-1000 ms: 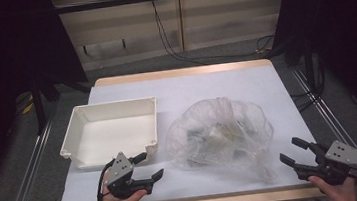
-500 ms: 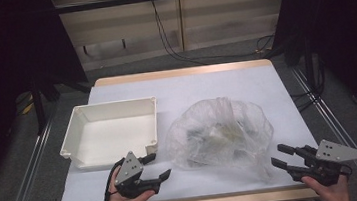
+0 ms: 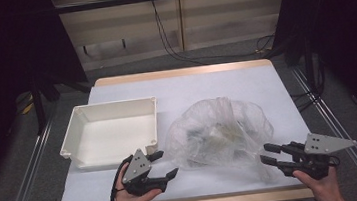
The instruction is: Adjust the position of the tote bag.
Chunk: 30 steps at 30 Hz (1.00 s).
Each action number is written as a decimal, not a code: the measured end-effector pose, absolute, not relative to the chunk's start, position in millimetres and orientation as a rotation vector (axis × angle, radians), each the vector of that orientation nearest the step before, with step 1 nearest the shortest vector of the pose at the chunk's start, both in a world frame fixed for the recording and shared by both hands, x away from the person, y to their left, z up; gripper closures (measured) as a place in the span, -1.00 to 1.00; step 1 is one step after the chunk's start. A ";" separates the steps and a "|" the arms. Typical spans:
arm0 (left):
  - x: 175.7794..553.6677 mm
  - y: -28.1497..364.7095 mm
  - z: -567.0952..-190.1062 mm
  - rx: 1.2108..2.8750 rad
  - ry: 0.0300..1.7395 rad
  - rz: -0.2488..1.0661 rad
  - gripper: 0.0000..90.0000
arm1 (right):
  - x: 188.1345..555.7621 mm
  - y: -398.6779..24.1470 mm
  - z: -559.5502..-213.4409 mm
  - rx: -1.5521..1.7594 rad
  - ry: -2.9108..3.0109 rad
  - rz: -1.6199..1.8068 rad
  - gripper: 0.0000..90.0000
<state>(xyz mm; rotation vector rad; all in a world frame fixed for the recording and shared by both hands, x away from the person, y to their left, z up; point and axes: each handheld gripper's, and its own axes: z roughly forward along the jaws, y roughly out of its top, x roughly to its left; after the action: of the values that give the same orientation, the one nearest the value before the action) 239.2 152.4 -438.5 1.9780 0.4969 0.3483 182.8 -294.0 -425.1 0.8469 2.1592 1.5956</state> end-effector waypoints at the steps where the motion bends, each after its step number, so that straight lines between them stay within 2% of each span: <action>1: 240.0 151.5 -438.8 1.979 0.489 0.346 -0.33 | 184.9 -291.7 -424.7 0.855 2.158 1.597 0.35; 3: 240.8 150.6 -439.0 1.973 0.490 0.339 -0.33 | 189.9 -288.0 -423.3 0.834 2.170 1.606 0.49; 4: 241.9 149.5 -438.6 1.972 0.485 0.344 -0.33 | 191.9 -286.4 -422.0 0.825 2.175 1.609 0.64; 6: 242.8 147.6 -438.4 1.970 0.485 0.344 -0.33 | 195.0 -285.6 -420.2 0.815 2.169 1.626 0.83; 10: 245.4 141.9 -437.3 1.978 0.459 0.345 -0.31 | 200.4 -280.9 -418.7 0.813 2.205 1.635 0.99; 27: 253.0 110.6 -433.3 1.974 0.353 0.283 -0.32 | 222.3 -262.6 -400.0 0.760 2.217 1.738 1.00; 29: 252.4 110.4 -431.5 1.957 0.353 0.280 -0.43 | 224.6 -259.6 -397.1 0.747 2.216 1.743 1.00; 30: 251.9 109.9 -430.6 1.950 0.354 0.279 -0.41 | 225.7 -258.7 -395.5 0.742 2.215 1.750 1.00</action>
<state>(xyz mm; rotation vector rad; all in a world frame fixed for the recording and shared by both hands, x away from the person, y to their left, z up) 251.9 109.9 -430.6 1.9497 0.3544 0.2790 225.7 -258.7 -395.5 0.7422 2.2146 1.7500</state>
